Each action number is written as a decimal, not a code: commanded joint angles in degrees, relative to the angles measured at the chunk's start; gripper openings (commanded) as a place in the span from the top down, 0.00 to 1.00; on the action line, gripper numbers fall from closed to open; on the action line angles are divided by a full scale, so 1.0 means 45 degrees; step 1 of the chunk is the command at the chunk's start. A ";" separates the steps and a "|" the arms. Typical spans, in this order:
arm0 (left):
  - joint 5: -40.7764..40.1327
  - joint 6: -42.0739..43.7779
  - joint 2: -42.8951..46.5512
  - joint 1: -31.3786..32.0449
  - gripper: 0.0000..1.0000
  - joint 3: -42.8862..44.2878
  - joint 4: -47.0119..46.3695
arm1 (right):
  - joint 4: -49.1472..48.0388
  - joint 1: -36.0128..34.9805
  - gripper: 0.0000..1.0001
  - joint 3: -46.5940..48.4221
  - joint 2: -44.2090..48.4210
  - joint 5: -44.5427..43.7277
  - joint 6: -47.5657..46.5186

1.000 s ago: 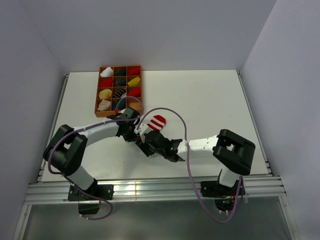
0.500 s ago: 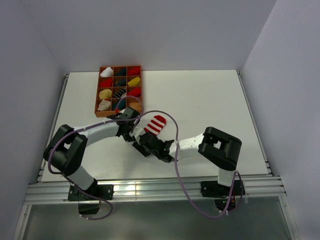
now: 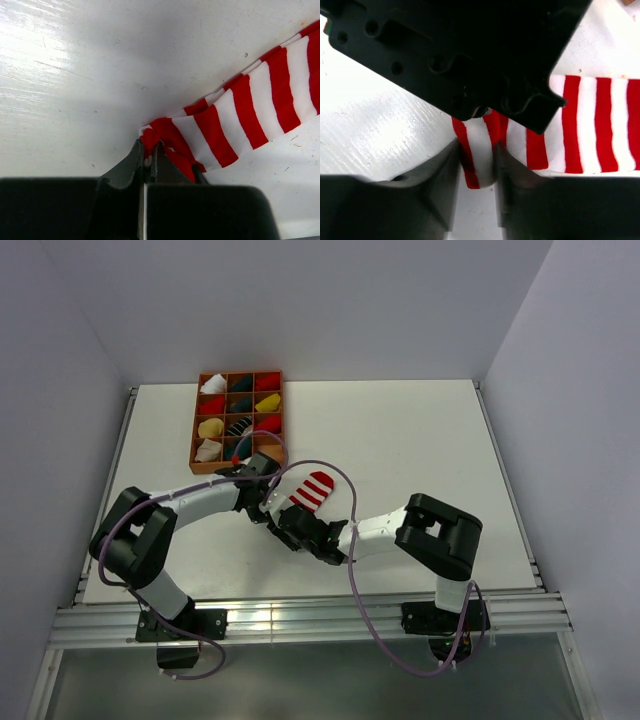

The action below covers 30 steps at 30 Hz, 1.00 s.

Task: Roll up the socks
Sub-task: Roll the sock at the center of the board.

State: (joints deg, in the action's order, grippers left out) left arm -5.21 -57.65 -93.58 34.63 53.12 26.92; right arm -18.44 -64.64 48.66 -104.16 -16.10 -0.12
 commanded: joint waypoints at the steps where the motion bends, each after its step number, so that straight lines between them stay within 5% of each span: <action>1: 0.0143 0.0252 -0.0084 0.0058 0.99 0.0226 0.0230 | 0.0073 -0.0088 0.65 0.0162 0.0256 -0.0115 -0.0052; 8: -0.0189 -0.0138 0.0443 0.0058 0.88 -0.0028 -0.0005 | 0.0736 0.0086 1.00 0.0084 0.0412 0.1091 0.0806; 12: -0.0462 -0.0605 0.0756 0.0019 0.81 -0.0203 -0.0161 | 0.1186 0.0884 1.00 -0.0110 0.0529 0.3182 0.1821; 17: -0.0756 -0.1212 0.1613 -0.0079 0.57 -0.0691 -0.0707 | 0.1460 0.2292 1.00 -0.0248 0.0374 0.6090 0.2974; 30: -0.0386 -0.3009 0.3608 -0.0157 0.50 -0.2526 -0.2952 | 0.0349 0.5398 1.00 -0.0540 -0.1462 1.1700 0.5708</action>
State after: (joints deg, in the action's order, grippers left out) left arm -7.35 -68.64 -79.64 34.04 42.98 18.76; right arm -19.94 -42.52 48.58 -107.31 30.96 21.87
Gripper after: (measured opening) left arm 0.493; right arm 0.058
